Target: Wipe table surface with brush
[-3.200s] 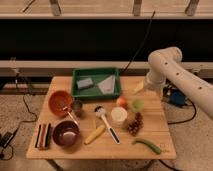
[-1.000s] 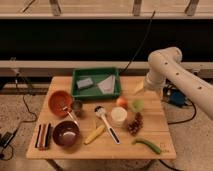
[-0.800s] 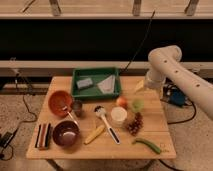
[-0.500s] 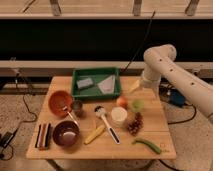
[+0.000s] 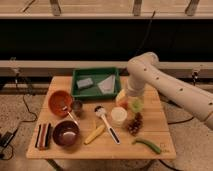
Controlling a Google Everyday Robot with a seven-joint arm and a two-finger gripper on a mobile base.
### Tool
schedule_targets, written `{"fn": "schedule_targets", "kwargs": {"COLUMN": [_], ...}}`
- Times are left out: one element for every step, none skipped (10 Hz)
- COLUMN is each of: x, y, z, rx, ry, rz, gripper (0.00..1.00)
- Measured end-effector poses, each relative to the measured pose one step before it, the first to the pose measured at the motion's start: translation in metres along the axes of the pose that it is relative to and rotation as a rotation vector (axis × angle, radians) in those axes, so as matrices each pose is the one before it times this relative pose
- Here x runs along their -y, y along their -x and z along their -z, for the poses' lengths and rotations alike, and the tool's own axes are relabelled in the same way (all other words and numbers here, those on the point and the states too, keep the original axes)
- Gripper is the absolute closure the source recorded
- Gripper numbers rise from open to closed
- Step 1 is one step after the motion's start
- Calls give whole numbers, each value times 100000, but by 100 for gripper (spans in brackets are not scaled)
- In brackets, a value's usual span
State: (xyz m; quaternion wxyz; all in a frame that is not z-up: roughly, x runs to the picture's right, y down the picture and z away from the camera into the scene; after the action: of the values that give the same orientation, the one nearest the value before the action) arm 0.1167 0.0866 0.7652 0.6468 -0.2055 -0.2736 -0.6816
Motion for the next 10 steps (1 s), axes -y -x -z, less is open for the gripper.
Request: {"fn": "schedule_targets", "kwargs": {"x": [1714,1554,1192,1714,615,264,126,517,458,182], "y": [302,-49,-129,-503,-285,-295,-497,-617,-493,-253], "z": [-938,-749,-542,-975,-410,-207,-214,-129,-94,-183], "rx": [834,404,381,310,178,-6,-385,-185,-20,493], "ry": [421,662,466,1346,385,484,737,407,291,155], "rz": [3557,3679,2886,4968,2164,1263,1212,1256,1076,452], "gripper": [20,20,20,20,20,20,20,20,20,20]}}
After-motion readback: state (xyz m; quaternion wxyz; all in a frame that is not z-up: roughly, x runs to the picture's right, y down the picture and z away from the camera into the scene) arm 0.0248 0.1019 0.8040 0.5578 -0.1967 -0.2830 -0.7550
